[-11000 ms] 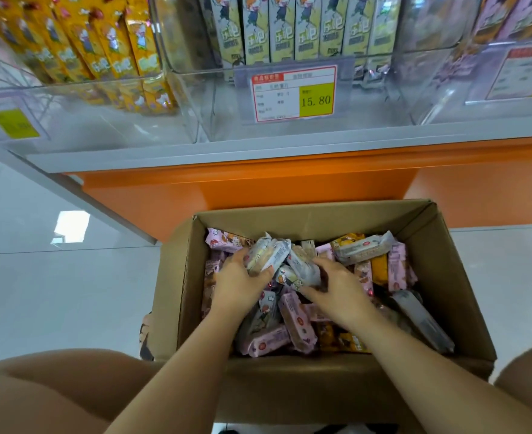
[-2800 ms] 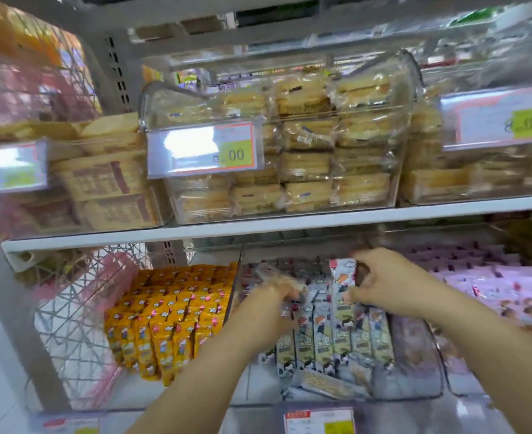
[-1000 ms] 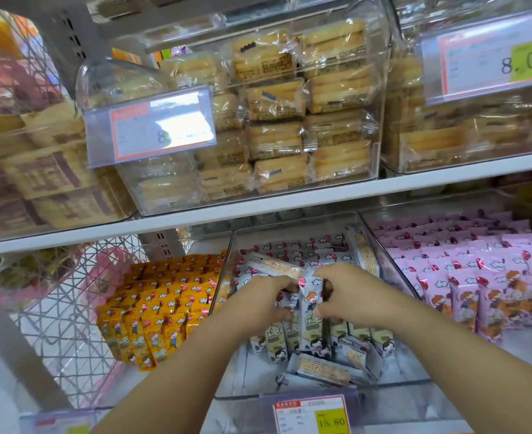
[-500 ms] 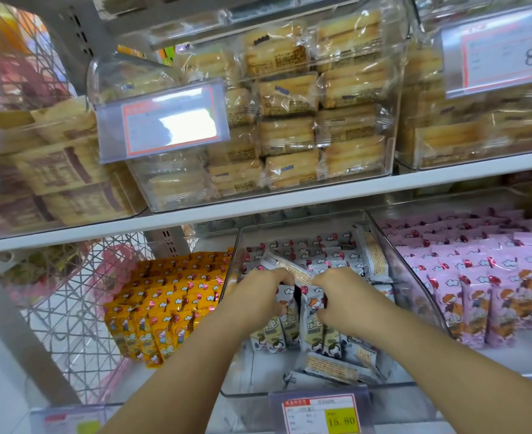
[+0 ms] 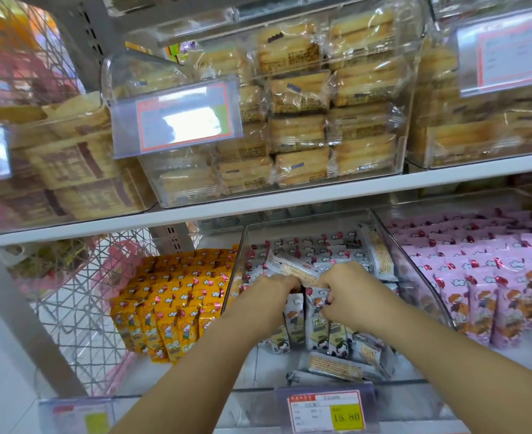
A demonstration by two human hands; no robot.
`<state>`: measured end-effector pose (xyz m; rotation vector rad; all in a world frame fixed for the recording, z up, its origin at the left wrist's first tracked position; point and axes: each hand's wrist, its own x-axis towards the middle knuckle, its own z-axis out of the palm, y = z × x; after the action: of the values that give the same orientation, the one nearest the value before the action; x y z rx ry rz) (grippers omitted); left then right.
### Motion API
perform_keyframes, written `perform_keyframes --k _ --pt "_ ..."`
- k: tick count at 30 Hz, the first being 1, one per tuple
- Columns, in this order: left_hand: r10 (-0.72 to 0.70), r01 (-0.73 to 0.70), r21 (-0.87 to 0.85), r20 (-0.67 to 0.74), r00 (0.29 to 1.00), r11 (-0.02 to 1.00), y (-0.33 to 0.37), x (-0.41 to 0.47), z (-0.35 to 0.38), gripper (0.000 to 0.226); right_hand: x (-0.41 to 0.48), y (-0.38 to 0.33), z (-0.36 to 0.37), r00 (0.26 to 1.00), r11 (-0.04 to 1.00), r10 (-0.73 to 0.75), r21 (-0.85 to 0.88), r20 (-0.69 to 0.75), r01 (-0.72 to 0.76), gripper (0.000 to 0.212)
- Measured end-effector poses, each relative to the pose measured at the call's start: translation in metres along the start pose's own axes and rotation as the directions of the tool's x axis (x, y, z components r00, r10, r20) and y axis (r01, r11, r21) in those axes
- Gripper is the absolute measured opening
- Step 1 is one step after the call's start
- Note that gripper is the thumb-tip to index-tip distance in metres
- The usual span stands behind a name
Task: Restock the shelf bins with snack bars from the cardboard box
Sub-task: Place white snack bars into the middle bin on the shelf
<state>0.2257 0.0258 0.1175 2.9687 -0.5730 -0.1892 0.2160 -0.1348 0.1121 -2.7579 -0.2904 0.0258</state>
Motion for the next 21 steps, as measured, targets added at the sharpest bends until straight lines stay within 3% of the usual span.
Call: perform_keyframes --k 4,8,11,12,16,21 --pt "0.018 -0.015 -0.066 0.042 0.999 0.998 0.0 0.0 -0.002 0.066 0.003 -0.004 0.006 0.998 0.999 -0.009 -0.037 -0.055 0.007 0.004" --pt "0.004 -0.002 0.051 -0.035 0.999 0.999 -0.001 0.006 0.004 0.044 0.006 -0.006 0.011 0.995 0.996 -0.017 -0.086 -0.102 0.008 0.029" --pt "0.012 -0.006 0.081 -0.081 0.997 0.997 -0.002 0.008 0.008 0.054 0.004 -0.007 0.014 0.997 0.99 -0.029 -0.142 -0.067 0.019 0.007" --pt "0.002 0.006 0.08 -0.101 0.995 0.997 -0.001 0.008 0.008 0.057 0.002 -0.008 0.015 0.997 0.991 -0.038 -0.131 -0.061 0.03 0.009" --pt "-0.089 0.101 0.04 -0.228 0.97 0.994 0.004 -0.002 0.0 0.053 -0.001 -0.003 -0.001 0.999 0.994 -0.021 0.105 -0.044 0.025 0.043" --pt "-0.111 0.098 -0.05 -0.439 0.891 0.994 0.007 -0.002 -0.009 0.045 0.001 0.012 -0.016 0.992 0.953 0.016 0.301 -0.123 0.022 0.023"
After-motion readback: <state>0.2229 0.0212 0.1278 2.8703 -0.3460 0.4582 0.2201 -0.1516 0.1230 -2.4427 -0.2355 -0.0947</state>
